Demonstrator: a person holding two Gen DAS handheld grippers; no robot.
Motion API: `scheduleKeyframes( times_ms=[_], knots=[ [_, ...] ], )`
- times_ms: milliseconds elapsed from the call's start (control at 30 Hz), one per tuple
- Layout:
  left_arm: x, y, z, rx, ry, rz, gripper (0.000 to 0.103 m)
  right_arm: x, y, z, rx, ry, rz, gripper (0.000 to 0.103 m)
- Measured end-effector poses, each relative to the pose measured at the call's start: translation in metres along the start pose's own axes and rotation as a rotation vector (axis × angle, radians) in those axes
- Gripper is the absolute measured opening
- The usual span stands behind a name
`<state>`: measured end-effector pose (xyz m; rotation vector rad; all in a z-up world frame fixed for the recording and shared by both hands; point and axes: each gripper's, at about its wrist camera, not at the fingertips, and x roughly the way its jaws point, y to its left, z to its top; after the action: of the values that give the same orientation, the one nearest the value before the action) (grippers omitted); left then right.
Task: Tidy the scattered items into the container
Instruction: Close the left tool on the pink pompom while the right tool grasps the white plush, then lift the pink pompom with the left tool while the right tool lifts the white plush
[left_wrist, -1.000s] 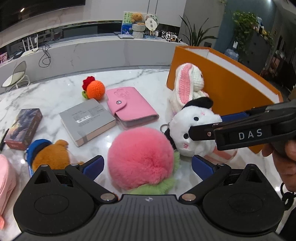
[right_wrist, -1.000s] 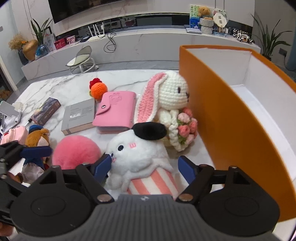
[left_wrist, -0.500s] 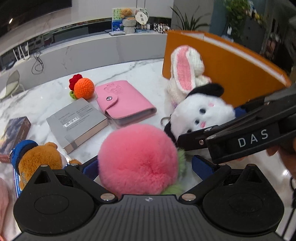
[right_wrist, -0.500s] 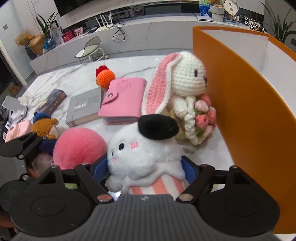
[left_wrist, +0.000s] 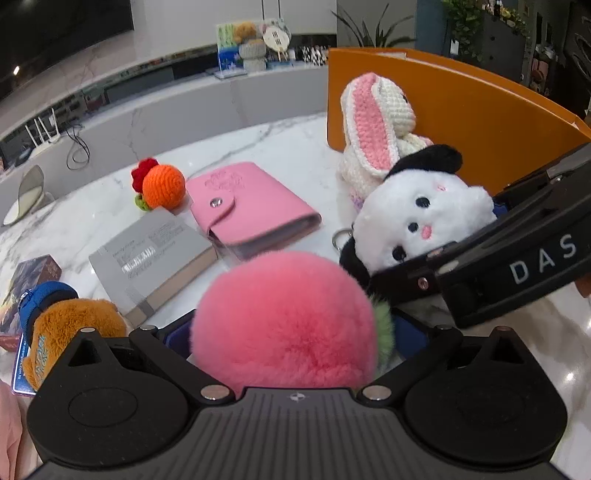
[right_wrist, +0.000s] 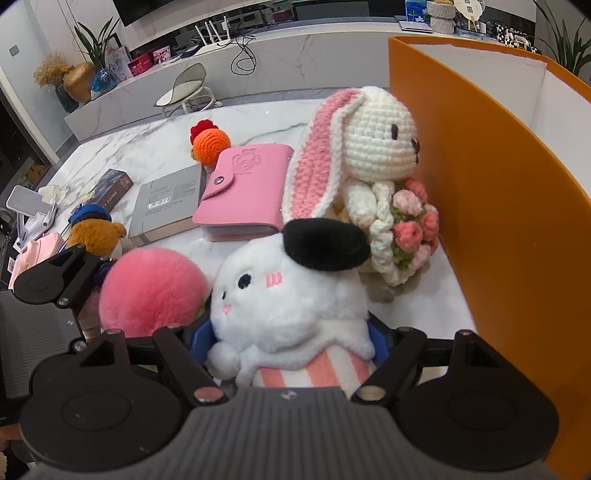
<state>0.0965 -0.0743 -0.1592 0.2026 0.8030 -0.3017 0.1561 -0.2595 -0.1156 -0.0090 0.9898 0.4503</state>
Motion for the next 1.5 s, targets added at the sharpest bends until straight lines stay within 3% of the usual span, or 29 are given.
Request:
scheduleKeyframes(
  times_ms=[100,467,533,600,633,800,1500],
  knots=[
    [-0.001,-0.001,-0.005,-0.009,-0.042,0.026,0.103,0.001,0.0,0.0,-0.008,0.004,0.002,0.08],
    [-0.001,0.002,0.007,-0.008,0.052,-0.037,0.103,0.004,0.002,0.001,-0.009,0.016,-0.005,0.076],
    [-0.005,0.001,0.009,-0.008,0.05,-0.05,0.072,0.001,0.001,0.002,-0.007,0.013,-0.005,0.075],
    [-0.008,0.0,0.011,0.002,0.058,-0.066,0.059,-0.003,0.001,0.003,-0.005,0.009,-0.008,0.075],
    [-0.009,0.0,0.01,0.002,0.065,-0.067,0.058,-0.005,0.0,0.003,-0.003,0.006,-0.008,0.075],
    [-0.014,0.002,0.009,-0.005,0.093,-0.074,0.054,-0.02,0.0,0.004,0.002,-0.018,-0.016,0.075],
    [-0.086,0.01,0.033,-0.04,-0.028,-0.108,0.047,-0.079,0.007,0.001,0.022,-0.131,-0.021,0.075]
  ],
)
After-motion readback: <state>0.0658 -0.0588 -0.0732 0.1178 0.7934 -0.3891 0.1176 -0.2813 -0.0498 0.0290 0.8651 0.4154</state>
